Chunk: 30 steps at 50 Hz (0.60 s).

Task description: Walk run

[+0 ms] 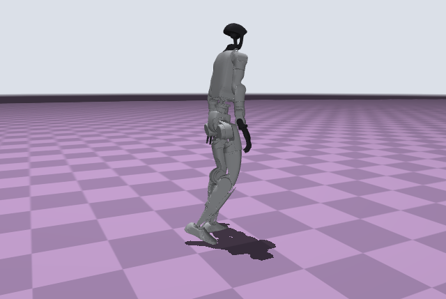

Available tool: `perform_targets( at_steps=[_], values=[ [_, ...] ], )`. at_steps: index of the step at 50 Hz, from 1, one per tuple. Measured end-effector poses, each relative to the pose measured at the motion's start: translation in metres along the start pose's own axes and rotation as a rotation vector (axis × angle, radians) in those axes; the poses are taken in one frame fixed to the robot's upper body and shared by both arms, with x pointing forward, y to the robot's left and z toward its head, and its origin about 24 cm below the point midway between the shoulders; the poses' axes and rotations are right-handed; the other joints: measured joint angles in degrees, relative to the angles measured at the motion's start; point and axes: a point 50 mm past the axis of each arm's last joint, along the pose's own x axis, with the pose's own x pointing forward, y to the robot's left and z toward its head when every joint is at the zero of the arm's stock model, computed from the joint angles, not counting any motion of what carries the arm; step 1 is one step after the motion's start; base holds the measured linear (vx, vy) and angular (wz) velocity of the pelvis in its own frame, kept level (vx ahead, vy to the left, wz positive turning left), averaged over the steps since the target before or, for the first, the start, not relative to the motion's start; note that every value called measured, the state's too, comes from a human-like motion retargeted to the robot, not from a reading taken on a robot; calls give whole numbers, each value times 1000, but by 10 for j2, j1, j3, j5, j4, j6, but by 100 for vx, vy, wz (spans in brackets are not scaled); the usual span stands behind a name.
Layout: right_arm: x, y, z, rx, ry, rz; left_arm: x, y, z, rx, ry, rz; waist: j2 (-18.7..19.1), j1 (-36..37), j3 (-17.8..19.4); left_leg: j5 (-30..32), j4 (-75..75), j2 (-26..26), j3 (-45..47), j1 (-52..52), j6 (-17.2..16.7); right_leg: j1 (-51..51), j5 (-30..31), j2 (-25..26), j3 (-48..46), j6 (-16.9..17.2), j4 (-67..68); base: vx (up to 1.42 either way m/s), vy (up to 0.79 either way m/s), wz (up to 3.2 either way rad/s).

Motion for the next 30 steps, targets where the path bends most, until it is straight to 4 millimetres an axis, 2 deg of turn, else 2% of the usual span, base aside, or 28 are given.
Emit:
perform_targets(
  at_steps=[2,5,7,9,12,15,20,25,27,30],
  values=[
    [-2,6,-2,22,9,20,0,11,17,22,-60,42,-17,-9,3,6,-13,-18,-2,17,-1,-13,-18,0,9,-8,-72,27,-12,61],
    [-6,16,-9,20,30,58,-2,22,42,46,-158,69,-44,-23,11,8,-35,-46,-10,53,-3,-23,-31,7,65,7,-169,28,-13,77],
    [-9,24,-14,-10,45,88,-4,25,53,55,-214,69,-57,-24,15,4,-46,-60,-19,75,1,-19,-6,10,92,-3,-206,25,-14,55],
    [-13,31,-20,-44,58,124,-5,24,59,61,-249,64,-60,-22,14,-1,-53,-61,-30,91,1,-7,19,16,79,-36,-218,24,-14,41],
    [-18,41,-27,-85,79,187,-4,15,57,65,-252,45,-61,-22,11,-6,-66,-64,-47,117,-3,19,20,23,50,-51,-231,20,-11,52],
    [-20,45,-29,-98,83,219,0,-3,41,54,-193,8,-58,-13,7,-6,-86,-67,-58,145,-9,42,15,23,46,-42,-239,17,-3,20],
    [-17,40,-27,-82,68,174,2,-45,-12,45,8,-99,-45,-1,-3,-17,-130,-61,-45,195,-22,79,7,42,44,-56,-274,17,-1,-4],
    [-14,34,-25,-47,57,138,-13,-80,-76,87,266,-204,-27,-14,-11,-33,-142,-56,-55,220,-24,119,4,61,29,-54,-314,15,0,14],
    [-14,34,-22,-31,60,135,-20,-88,-94,93,352,-241,-22,-5,-10,-34,-141,-50,-40,222,-28,119,6,63,39,-54,-312,-1,-1,-15],
    [-15,36,-20,10,72,143,-28,-97,-108,104,428,-298,-23,1,-5,-33,-141,-47,-34,226,-39,117,7,58,37,-56,-306,0,0,0]
  ],
)
